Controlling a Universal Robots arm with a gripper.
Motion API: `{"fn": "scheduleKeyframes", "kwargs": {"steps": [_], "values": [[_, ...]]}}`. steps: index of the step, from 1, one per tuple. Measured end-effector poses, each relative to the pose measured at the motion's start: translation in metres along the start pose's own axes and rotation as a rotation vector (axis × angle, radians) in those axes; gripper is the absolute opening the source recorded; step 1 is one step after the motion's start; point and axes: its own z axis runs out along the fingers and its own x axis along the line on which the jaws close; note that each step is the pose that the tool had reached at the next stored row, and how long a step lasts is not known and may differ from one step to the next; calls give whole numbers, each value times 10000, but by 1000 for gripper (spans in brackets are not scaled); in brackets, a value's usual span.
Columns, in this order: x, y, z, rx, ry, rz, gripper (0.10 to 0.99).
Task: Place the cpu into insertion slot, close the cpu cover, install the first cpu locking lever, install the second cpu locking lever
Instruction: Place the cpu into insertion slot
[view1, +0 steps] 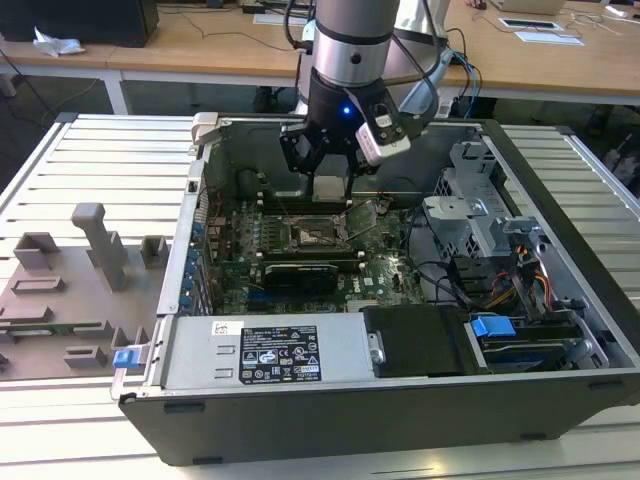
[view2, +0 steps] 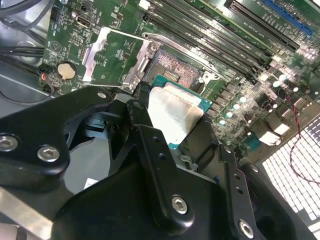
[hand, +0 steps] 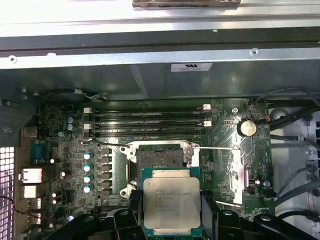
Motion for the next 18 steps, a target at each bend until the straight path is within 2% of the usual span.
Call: {"fn": "scheduleKeyframes", "kwargs": {"steps": [2, 4, 5, 8, 12, 15, 18], "values": [[0, -2, 28, 10, -1, 0, 545], [0, -1, 49, 74, -2, 4, 545], [-1, 3, 60, 155, -3, 3, 545], [0, 71, 124, 631, -18, 11, 545], [0, 118, 208, 763, -20, 13, 545], [-1, 144, 273, 798, -21, 14, 545], [-1, 147, 280, 805, -21, 12, 545]]}}
